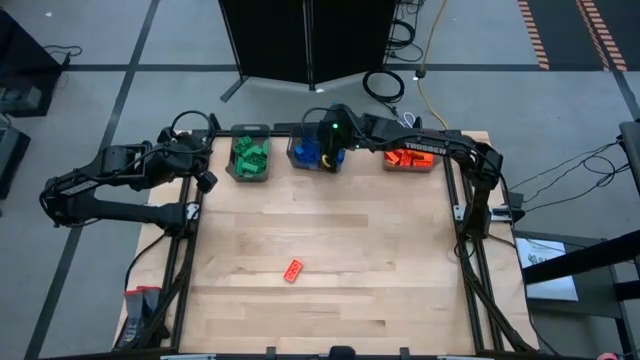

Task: Sort blocks
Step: Put the blue game piece into the middle black bin

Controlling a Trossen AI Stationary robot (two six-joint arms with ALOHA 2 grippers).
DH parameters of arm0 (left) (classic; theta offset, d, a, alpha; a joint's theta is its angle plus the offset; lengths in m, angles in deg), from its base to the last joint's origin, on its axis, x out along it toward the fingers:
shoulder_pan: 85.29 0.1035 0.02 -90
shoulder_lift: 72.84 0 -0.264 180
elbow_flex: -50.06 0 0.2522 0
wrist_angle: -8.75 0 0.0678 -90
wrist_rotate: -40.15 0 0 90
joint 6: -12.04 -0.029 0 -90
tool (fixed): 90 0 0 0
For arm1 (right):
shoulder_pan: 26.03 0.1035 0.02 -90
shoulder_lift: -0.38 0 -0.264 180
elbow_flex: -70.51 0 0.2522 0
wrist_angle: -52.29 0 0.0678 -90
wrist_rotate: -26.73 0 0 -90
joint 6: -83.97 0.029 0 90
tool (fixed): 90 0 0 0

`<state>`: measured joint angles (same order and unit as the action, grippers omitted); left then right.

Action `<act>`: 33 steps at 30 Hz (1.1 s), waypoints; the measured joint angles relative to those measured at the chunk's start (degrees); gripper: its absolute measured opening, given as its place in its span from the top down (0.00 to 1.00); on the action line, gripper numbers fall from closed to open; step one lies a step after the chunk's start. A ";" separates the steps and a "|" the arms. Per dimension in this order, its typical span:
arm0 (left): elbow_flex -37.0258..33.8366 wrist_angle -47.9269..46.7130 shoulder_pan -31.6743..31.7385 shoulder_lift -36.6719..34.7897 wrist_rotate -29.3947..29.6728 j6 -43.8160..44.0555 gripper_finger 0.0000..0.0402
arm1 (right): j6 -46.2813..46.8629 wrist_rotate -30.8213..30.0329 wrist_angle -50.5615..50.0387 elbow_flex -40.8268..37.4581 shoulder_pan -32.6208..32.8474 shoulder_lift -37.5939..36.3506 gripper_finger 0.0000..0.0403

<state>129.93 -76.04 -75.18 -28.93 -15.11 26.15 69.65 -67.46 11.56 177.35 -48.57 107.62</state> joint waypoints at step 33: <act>-0.01 0.01 0.00 -0.01 0.02 -0.98 1.00 | 6.61 -0.22 4.49 -0.04 -6.41 2.84 0.66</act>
<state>129.93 -76.03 -75.18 -28.94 -15.09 25.17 76.26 -67.68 16.05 177.31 -54.98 110.46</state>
